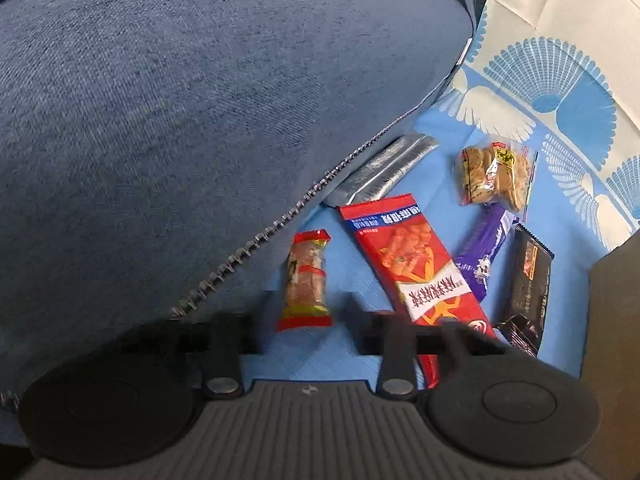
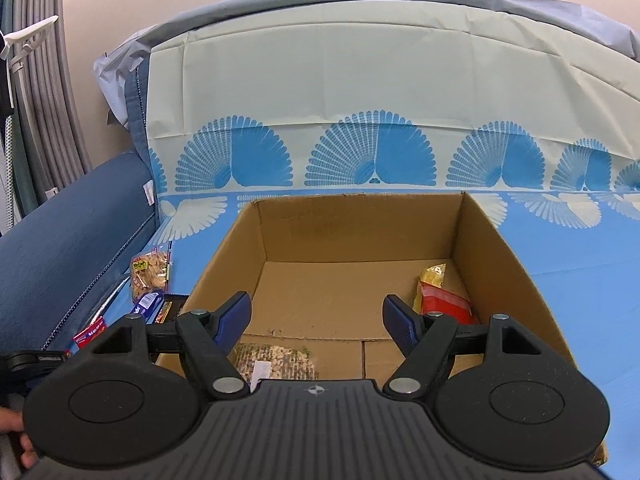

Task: Organize snacks
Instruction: 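Move the left tool to the pile and grasp the small red-gold wrapped snack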

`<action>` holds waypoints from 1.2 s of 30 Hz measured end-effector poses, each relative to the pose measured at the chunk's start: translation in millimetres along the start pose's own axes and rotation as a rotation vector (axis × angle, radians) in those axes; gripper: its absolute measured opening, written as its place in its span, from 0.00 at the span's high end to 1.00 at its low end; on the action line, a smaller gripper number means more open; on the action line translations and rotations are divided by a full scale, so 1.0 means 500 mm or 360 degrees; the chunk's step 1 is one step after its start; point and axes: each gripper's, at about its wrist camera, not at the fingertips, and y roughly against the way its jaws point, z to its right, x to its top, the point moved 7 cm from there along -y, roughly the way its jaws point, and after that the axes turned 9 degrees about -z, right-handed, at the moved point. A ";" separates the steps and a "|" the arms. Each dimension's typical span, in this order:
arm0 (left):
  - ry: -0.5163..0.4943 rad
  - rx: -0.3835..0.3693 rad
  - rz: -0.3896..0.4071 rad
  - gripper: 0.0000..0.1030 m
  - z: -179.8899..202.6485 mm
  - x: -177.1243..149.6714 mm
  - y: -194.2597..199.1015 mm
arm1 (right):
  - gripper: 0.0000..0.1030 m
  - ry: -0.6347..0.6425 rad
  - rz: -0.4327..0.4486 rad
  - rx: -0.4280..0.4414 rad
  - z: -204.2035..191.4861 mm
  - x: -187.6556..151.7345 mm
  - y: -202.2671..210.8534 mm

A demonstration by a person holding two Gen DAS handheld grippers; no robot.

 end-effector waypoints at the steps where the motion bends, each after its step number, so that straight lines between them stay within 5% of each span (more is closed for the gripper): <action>1: -0.0013 -0.0012 -0.0005 0.72 -0.004 0.001 0.002 | 0.28 -0.0001 -0.0001 0.0003 -0.001 0.000 0.000; 7: -0.0094 -0.0289 -0.0160 0.74 -0.031 -0.023 0.045 | 0.28 0.0026 -0.0008 0.0025 -0.013 -0.001 -0.002; 13: -0.0503 -0.0509 -0.0452 0.74 -0.042 -0.085 0.062 | 0.28 0.0132 0.0012 0.0079 -0.057 -0.007 0.004; 19: -0.0455 -0.0543 -0.0406 0.74 -0.049 -0.093 0.066 | 0.29 0.0366 0.0081 0.0199 -0.139 -0.019 0.028; 24: -0.0460 -0.0605 -0.0408 0.74 -0.052 -0.091 0.068 | 0.40 0.0544 0.0079 0.0317 -0.231 -0.017 0.037; 34: -0.0420 -0.0709 -0.0479 0.75 -0.061 -0.090 0.067 | 0.37 0.0618 -0.0383 0.0448 -0.450 -0.041 -0.141; 36: -0.0422 -0.0734 -0.0490 0.75 -0.065 -0.091 0.069 | 0.24 0.0667 -0.0454 0.0421 -0.480 -0.052 -0.186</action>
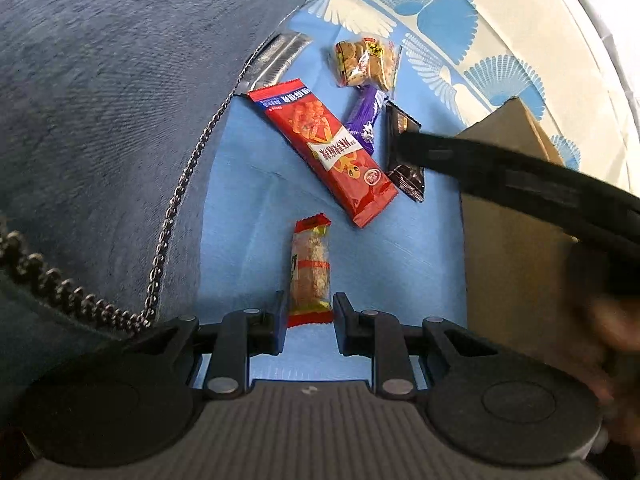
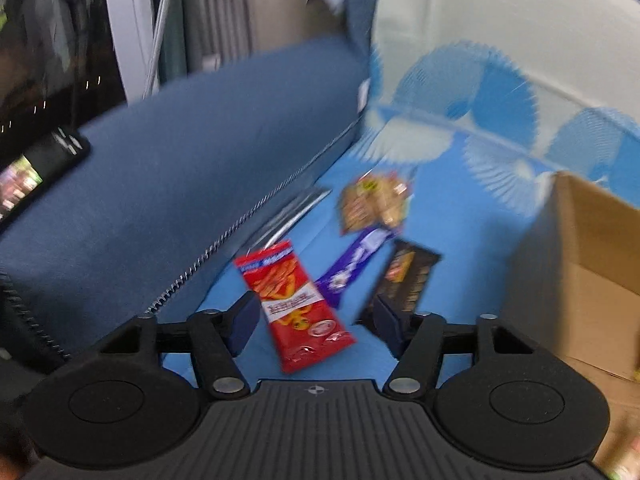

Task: Organize snacks
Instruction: 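Move the left tool to the pile and grasp the small red-gold wrapped snack, then grasp the red spicy-strip packet with the right tool while the left tool holds its snack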

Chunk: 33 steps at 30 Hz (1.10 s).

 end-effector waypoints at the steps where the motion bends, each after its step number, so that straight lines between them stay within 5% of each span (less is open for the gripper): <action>1: -0.0009 -0.0016 -0.0007 0.75 0.000 -0.001 0.001 | 0.23 0.0013 -0.0058 -0.0009 -0.006 0.004 -0.030; 8: -0.0064 -0.0034 -0.0040 0.74 0.004 -0.006 0.000 | 0.21 0.0028 -0.0354 -0.0012 -0.018 -0.017 -0.153; 11: -0.0089 -0.0045 -0.0049 0.74 0.005 -0.008 0.000 | 0.24 0.0043 -0.0379 -0.0007 -0.025 -0.031 -0.165; 14: -0.0109 -0.0065 -0.0057 0.74 0.004 -0.008 0.000 | 0.45 0.0062 -0.0330 0.0013 -0.030 -0.037 -0.150; 15: -0.0114 -0.0070 -0.0060 0.75 0.003 -0.008 0.000 | 0.67 0.0070 -0.0318 0.0020 -0.032 -0.038 -0.141; 20: -0.0155 -0.0111 -0.0082 0.75 0.003 -0.009 0.002 | 0.98 0.0006 -0.0278 0.0089 -0.022 -0.032 -0.062; 26: -0.0209 -0.0145 -0.0114 0.75 0.007 -0.016 0.004 | 0.95 0.0030 -0.0272 0.0053 -0.019 -0.050 0.012; 28: -0.0229 -0.0150 -0.0125 0.75 0.008 -0.018 0.006 | 0.70 0.0060 -0.0271 -0.0010 -0.020 -0.049 0.006; 29: -0.0237 -0.0153 -0.0128 0.75 0.009 -0.019 0.006 | 0.45 0.0068 -0.0261 -0.0031 -0.016 -0.041 -0.007; 30: -0.0247 -0.0156 -0.0130 0.74 0.009 -0.018 0.006 | 0.33 0.0075 -0.0243 -0.0042 -0.020 -0.034 -0.016; 33: -0.0273 -0.0162 -0.0130 0.74 0.010 -0.019 0.007 | 0.31 0.0118 -0.0266 -0.0036 -0.030 -0.006 -0.073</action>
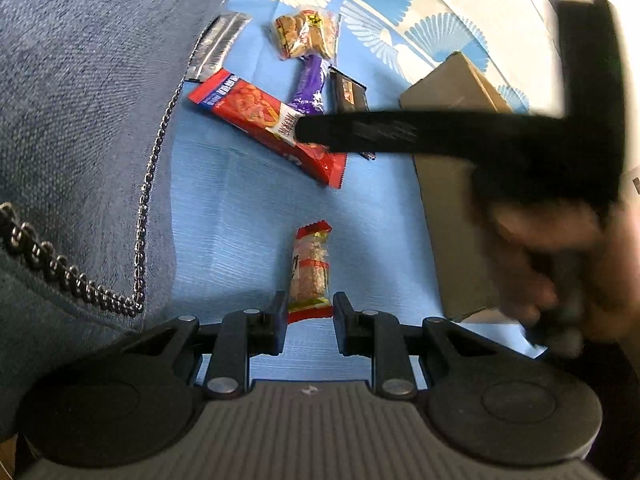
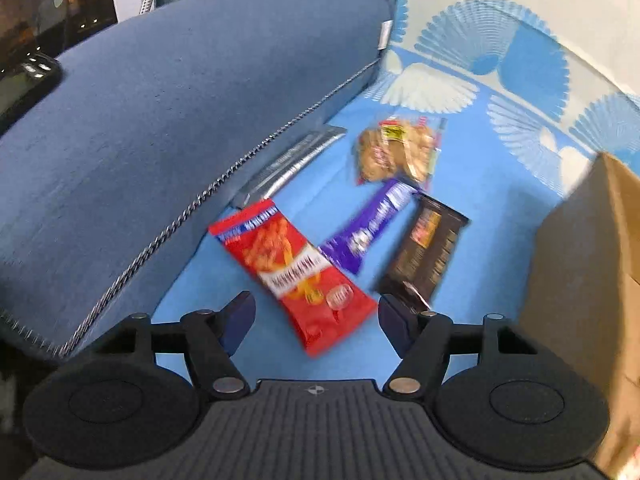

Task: Organize snacks
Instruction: 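Grasp the red spicy-strip packet with the right tool while the left tool holds its snack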

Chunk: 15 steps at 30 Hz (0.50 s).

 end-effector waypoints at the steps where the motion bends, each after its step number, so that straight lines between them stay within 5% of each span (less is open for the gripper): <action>1: -0.0002 0.0004 0.0000 0.74 0.000 0.000 -0.001 | 0.30 0.0027 -0.0017 -0.0003 -0.004 0.012 -0.020; 8: -0.0030 0.0017 -0.0003 0.74 0.000 0.000 -0.007 | 0.19 0.0094 -0.0208 0.0049 -0.012 0.042 -0.128; 10: -0.0033 0.0025 0.0000 0.74 0.000 0.000 -0.008 | 0.34 0.0065 -0.0195 0.0110 -0.008 0.044 -0.119; 11: -0.0033 0.0033 0.0001 0.74 0.000 0.001 -0.010 | 0.49 0.0071 -0.0181 0.0121 -0.009 0.042 -0.113; 15: -0.0031 0.0044 0.0005 0.74 0.003 0.001 -0.012 | 0.57 0.0082 -0.0199 0.0208 -0.009 0.012 -0.084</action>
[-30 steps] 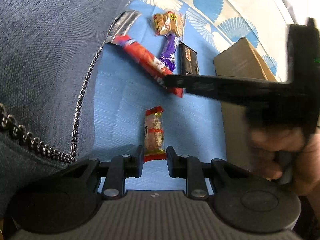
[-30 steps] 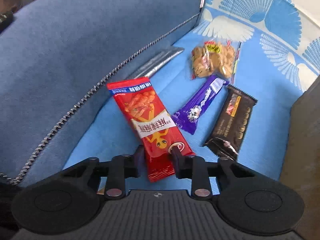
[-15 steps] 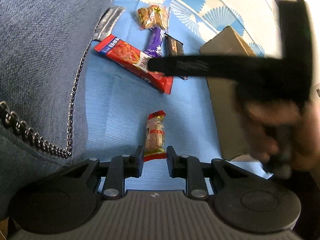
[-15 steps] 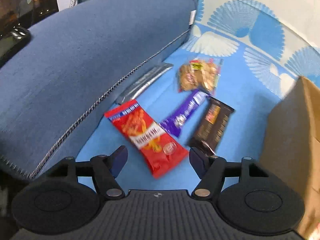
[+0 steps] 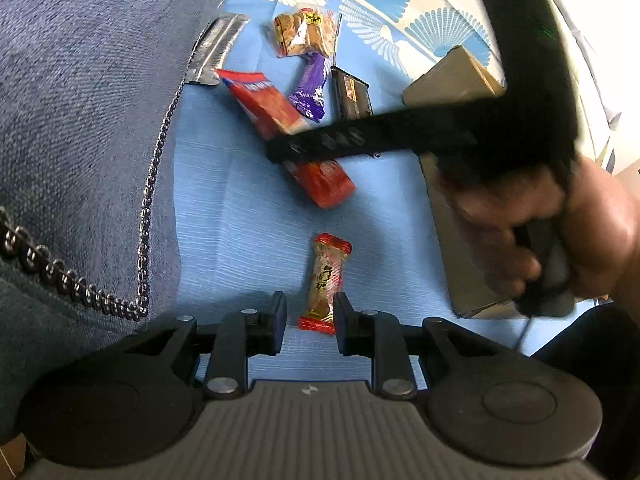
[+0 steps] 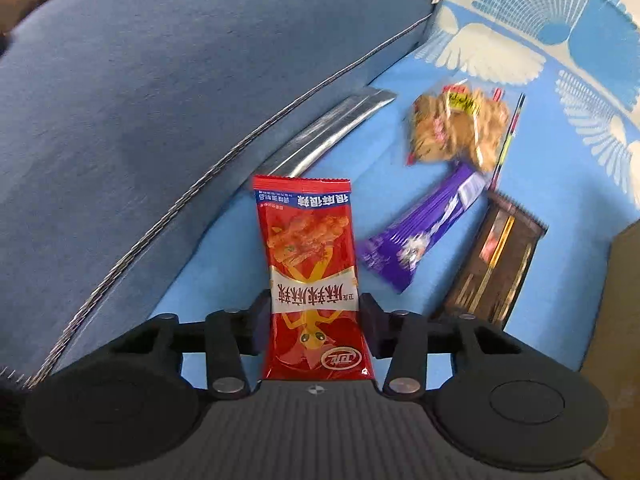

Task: Organize snacks
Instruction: 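Grasp the red spicy-strip packet with the right tool while the left tool holds its snack, then hold both snacks and carry both tools toward the box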

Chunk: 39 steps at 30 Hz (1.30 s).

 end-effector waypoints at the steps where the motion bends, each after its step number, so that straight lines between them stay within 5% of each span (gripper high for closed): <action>1: 0.0002 -0.0005 0.0002 0.74 -0.001 0.000 0.001 | 0.57 0.0004 0.0002 -0.0016 0.000 -0.011 0.010; 8: 0.0057 -0.0032 0.0043 0.75 -0.003 -0.002 0.012 | 0.58 -0.0185 0.0081 -0.0244 0.011 -0.083 0.120; 16: 0.0154 -0.0015 0.0131 0.75 -0.004 0.002 0.030 | 0.58 -0.0501 0.0274 -0.0285 -0.020 -0.249 0.231; 25: 0.0173 0.0028 0.0140 0.75 0.001 0.003 0.033 | 0.58 -0.0579 0.0175 -0.0331 -0.030 -0.328 0.165; 29: 0.0151 0.0016 0.0165 0.59 0.007 0.001 0.039 | 0.57 -0.0601 0.0163 -0.0289 -0.037 -0.350 0.139; 39: -0.0059 0.0227 0.0136 0.50 0.052 -0.003 0.013 | 0.49 -0.0608 0.0220 -0.0218 -0.021 -0.347 0.107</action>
